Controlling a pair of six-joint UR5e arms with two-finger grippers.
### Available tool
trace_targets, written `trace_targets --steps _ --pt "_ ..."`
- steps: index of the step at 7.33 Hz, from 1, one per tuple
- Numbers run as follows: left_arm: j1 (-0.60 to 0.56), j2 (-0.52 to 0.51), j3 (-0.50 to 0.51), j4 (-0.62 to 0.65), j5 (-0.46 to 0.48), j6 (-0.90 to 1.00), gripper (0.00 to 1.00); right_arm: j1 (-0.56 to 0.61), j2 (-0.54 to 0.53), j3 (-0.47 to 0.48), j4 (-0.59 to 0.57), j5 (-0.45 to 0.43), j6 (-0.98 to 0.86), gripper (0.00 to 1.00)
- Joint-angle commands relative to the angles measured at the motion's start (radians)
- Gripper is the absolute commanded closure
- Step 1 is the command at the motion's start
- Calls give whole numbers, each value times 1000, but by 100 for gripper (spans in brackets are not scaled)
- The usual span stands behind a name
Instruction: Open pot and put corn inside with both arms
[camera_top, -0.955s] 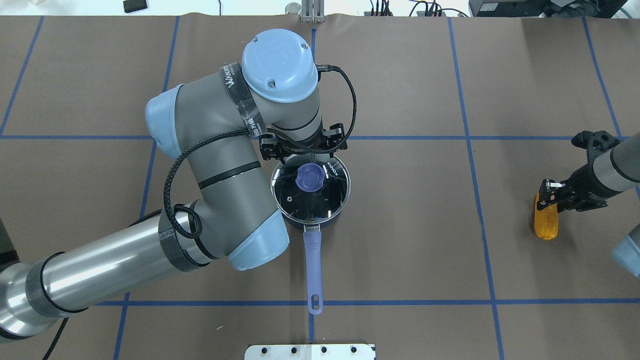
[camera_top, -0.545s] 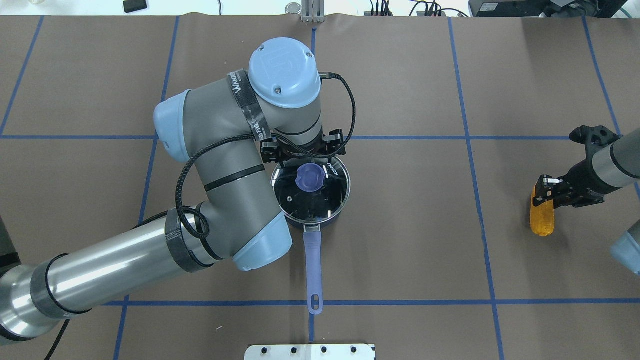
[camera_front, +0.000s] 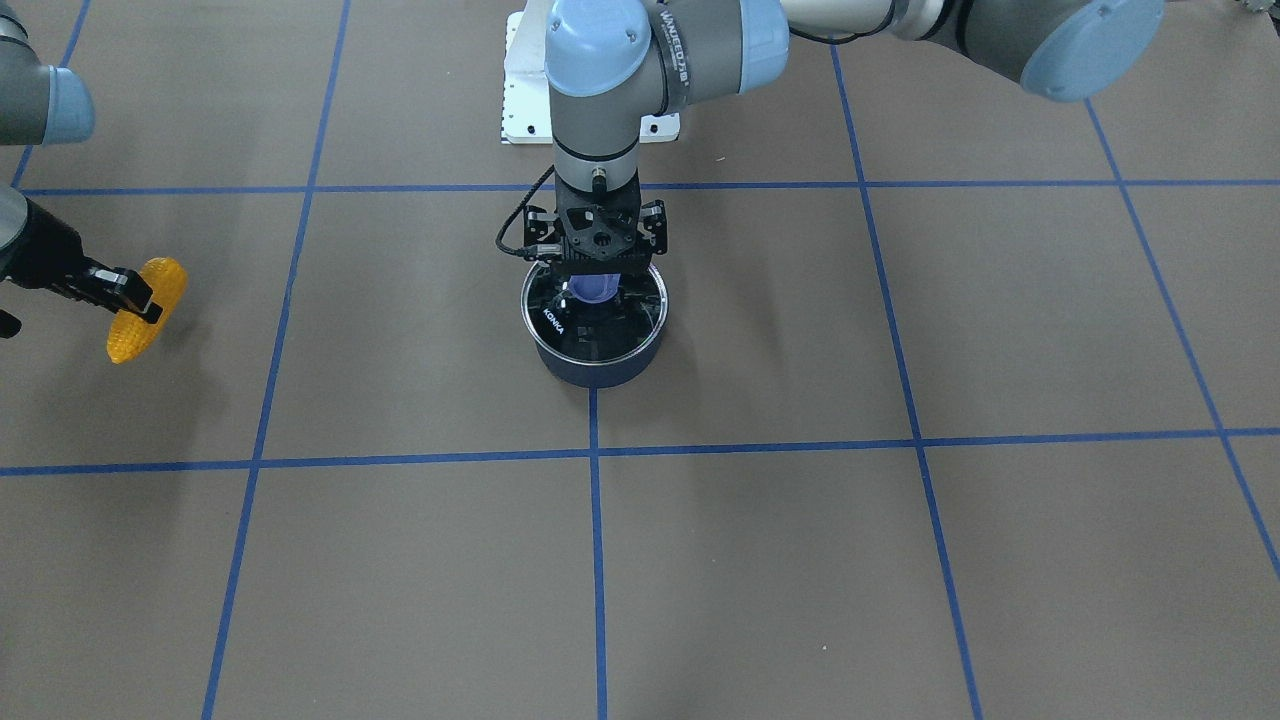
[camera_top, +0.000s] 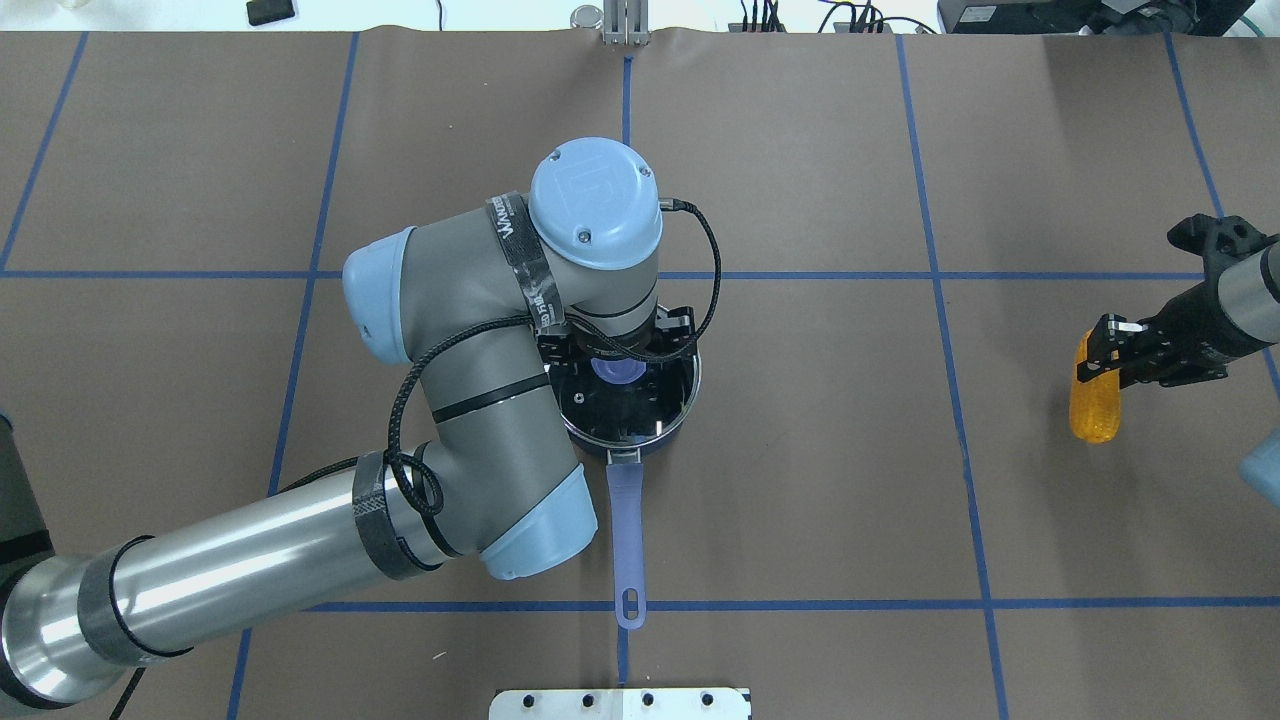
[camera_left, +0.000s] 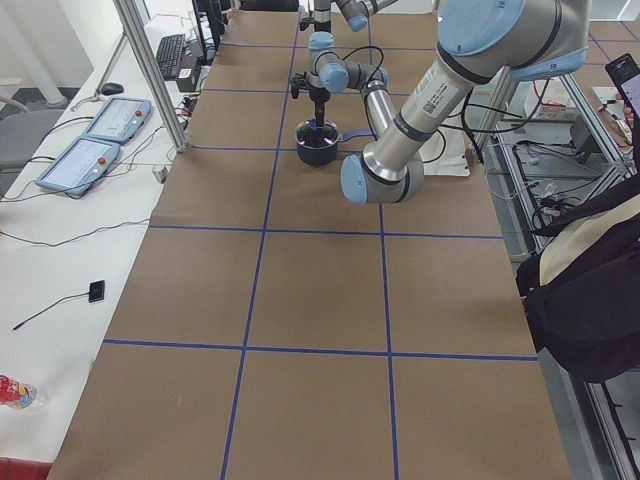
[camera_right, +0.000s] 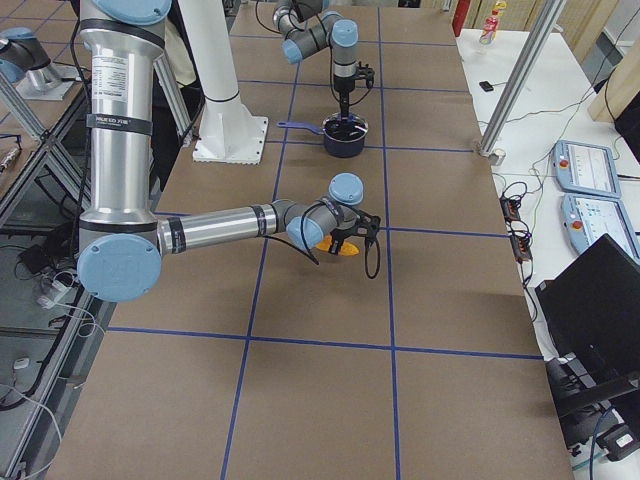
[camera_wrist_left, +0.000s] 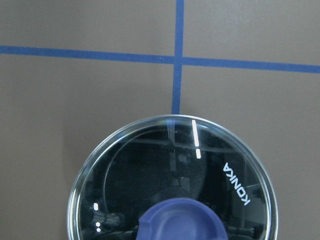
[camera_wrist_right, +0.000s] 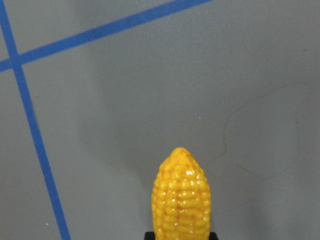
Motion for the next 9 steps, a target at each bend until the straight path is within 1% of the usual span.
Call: trace_targets --steps 1,2,4,6,7,8,9 --pt "4 1 6 -2 0 23 3 7 1 1 1 4 0 80" --pt "3 0 10 -2 0 30 5 13 2 3 1 6 1 79" --pt "4 0 12 -2 0 31 18 21 -1 4 1 10 1 79" --pt "3 -3 15 -2 0 31 33 21 -3 4 1 9 1 79" --pt "3 -3 15 -2 0 31 43 21 -6 4 1 7 1 79" --pt "3 -3 15 -2 0 31 45 21 -6 4 2 7 1 79" --pt "3 -3 10 -1 -2 31 51 22 -1 6 4 9 3 78"
